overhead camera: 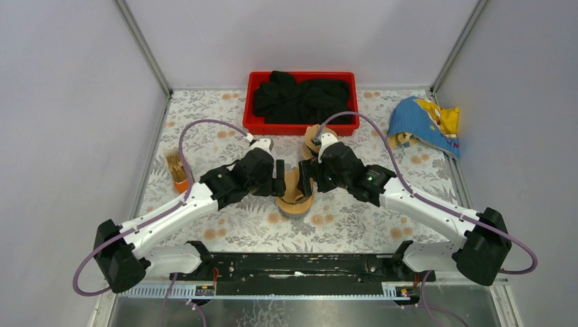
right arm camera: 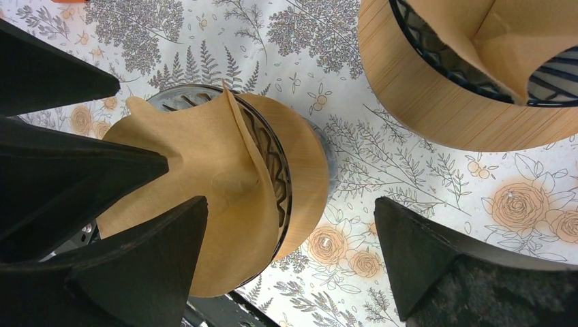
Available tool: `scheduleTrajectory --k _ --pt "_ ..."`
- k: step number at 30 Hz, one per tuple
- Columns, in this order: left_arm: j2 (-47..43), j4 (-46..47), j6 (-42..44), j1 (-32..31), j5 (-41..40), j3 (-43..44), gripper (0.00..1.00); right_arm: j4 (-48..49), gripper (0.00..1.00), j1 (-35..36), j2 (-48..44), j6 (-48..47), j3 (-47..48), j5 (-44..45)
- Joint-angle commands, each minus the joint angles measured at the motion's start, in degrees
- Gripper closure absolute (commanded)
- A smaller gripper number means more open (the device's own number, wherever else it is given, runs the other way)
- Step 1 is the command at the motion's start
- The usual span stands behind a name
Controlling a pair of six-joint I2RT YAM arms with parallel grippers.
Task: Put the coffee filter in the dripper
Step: Place the coffee filter in the coffee dripper.
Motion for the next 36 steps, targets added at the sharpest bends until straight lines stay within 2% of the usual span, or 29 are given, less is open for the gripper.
scheduleTrajectory --k 1,9,18,36 --pt "-2.8 2.5 0.7 0.3 0.1 1.5 0.15 1.8 0.01 0.1 -1.9 0.2 2.4 0.0" --pt "-3.9 3.8 0.5 0.4 0.0 1.4 0.13 2.1 0.01 0.1 -2.4 0.3 2.3 -1.8" --pt "1.7 5.2 2.1 1.8 -0.7 3.9 0.12 0.0 0.01 0.1 -0.4 -0.5 2.4 -5.9" --pt "4.9 5.3 1.4 4.2 -1.6 2.9 0.14 -6.1 0.01 0.1 -0.3 -4.7 0.0 -10.0"
